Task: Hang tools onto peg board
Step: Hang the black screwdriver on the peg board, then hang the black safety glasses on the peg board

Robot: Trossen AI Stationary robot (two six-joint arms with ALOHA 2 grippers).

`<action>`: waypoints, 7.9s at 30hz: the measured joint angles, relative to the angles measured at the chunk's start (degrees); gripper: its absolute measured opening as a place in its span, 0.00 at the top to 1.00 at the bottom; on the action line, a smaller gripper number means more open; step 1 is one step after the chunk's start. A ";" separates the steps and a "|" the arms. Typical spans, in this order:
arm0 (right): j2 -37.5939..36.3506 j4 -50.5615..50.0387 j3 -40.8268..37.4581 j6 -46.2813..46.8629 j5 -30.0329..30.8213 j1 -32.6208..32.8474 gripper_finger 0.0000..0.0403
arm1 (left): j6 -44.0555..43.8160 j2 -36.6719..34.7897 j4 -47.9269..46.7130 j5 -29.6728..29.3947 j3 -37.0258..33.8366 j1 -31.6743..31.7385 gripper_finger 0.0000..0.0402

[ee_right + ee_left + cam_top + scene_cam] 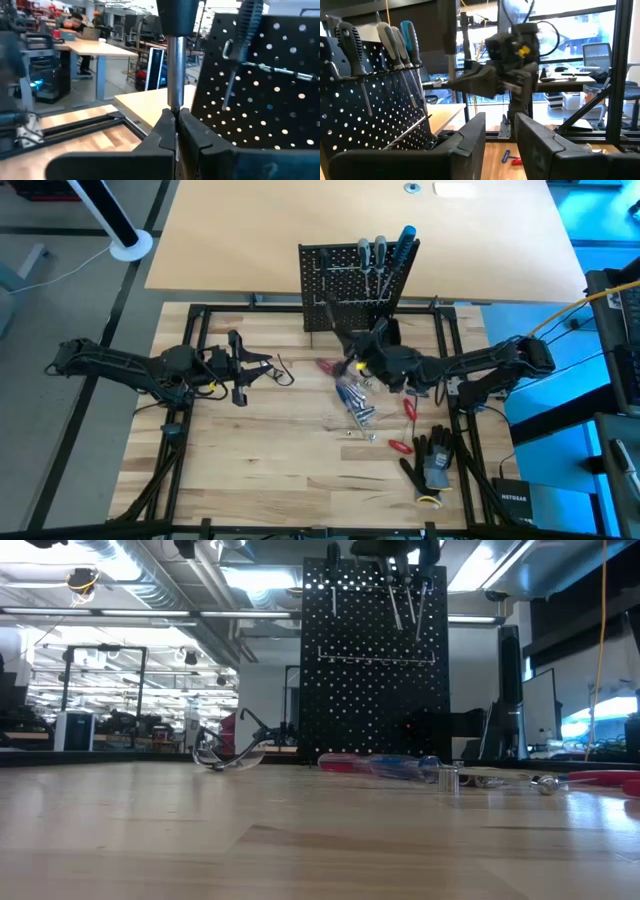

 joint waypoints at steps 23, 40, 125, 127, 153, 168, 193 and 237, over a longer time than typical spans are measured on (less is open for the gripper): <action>0.37 3.21 0.01 0.12 -3.56 -13.78 0.99 | -0.80 0.00 -1.26 0.00 -0.02 0.84 0.76; 0.37 1.98 -0.01 1.46 -1.15 -17.11 0.99 | -1.85 0.00 -1.71 0.01 -0.02 0.84 0.76; 1.69 -21.47 -0.40 13.50 -15.02 3.15 0.53 | -3.65 0.07 -8.70 -3.82 -0.07 2.51 0.68; 4.52 -21.08 -0.40 15.53 -15.12 3.79 0.53 | -5.09 0.39 -10.71 -3.84 -0.07 3.71 0.64; 11.28 -21.25 -0.45 17.89 -17.76 4.74 0.53 | -17.00 35.66 -26.54 -11.94 -0.07 -0.12 0.56; 11.28 -21.37 -0.45 17.96 -18.18 4.74 0.53 | -13.85 44.45 -18.40 -12.14 -0.01 4.87 0.56; 11.28 -22.15 -0.45 18.00 -18.20 4.74 0.53 | -7.58 41.73 -14.54 -11.40 0.41 1.40 0.96; 16.55 3.96 -0.47 6.54 -43.68 6.81 0.53 | -3.47 19.08 -0.66 6.50 0.52 -11.07 0.95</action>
